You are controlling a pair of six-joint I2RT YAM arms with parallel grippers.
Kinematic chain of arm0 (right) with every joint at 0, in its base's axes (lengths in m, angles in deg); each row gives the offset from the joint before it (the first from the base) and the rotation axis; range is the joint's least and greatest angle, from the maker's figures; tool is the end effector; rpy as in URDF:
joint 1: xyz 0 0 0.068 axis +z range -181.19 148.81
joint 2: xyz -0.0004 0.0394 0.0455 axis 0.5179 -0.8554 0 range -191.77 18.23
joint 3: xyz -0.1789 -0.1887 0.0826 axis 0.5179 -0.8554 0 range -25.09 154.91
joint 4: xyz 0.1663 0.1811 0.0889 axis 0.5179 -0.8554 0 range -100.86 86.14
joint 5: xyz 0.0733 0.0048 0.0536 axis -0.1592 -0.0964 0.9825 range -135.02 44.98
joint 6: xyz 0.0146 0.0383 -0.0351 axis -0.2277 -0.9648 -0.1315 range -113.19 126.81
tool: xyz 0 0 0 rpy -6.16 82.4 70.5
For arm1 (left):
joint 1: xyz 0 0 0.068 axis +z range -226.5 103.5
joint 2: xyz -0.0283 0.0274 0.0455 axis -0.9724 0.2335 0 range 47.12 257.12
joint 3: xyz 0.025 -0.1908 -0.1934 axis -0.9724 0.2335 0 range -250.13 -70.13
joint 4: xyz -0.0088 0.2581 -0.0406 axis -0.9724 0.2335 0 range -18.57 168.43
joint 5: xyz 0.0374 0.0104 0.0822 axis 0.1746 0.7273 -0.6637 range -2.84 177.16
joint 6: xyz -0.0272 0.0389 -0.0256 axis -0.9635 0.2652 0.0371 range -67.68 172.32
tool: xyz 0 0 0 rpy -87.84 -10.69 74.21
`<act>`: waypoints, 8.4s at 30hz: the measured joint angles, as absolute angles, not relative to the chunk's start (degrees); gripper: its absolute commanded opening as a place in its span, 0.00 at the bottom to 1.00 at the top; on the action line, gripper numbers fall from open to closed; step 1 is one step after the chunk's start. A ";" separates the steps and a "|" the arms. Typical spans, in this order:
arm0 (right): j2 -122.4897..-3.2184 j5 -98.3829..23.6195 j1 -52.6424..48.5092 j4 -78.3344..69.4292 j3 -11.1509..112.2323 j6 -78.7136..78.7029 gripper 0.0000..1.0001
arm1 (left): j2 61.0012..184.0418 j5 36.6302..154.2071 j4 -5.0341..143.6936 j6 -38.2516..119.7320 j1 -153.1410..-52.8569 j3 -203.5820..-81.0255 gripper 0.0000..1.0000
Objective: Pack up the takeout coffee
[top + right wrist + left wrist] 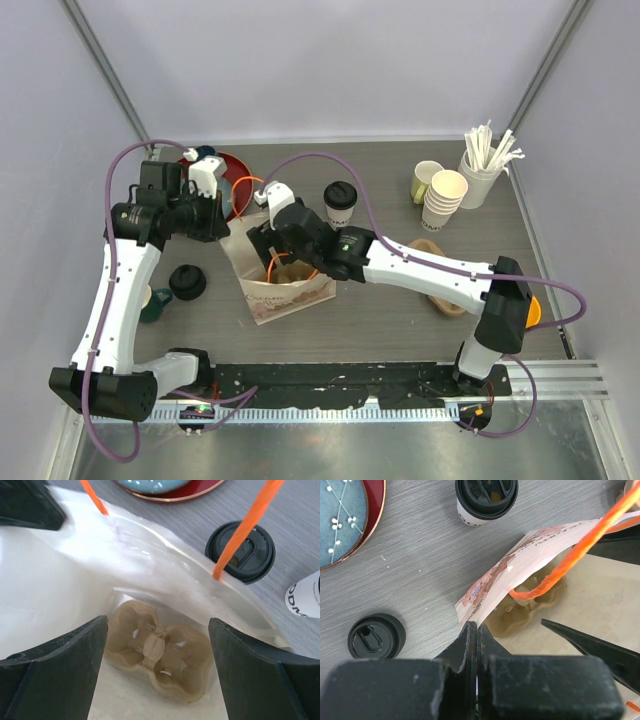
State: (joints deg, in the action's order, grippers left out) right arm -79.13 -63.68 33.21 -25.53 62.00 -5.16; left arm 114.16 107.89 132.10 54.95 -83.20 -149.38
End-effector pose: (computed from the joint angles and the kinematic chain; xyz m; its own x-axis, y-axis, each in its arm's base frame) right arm 0.1818 0.3533 0.3338 -0.3765 -0.3310 -0.8653 -0.6737 0.7390 0.0104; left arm 0.2120 -0.0376 0.3866 -0.7269 0.1287 -0.6746 0.3761 0.8965 -0.2342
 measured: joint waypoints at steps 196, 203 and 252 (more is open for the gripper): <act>-91.75 -62.74 7.07 -38.23 85.54 -8.39 0.52 | 116.22 98.67 141.26 59.30 -83.99 -154.86 0.00; -103.13 -68.42 7.26 -50.10 95.22 -12.89 0.46 | 116.33 99.39 141.26 59.26 -83.99 -154.88 0.00; -106.52 -72.77 8.23 -51.21 91.48 -12.74 0.01 | 115.93 102.62 142.74 60.51 -83.99 -155.08 0.00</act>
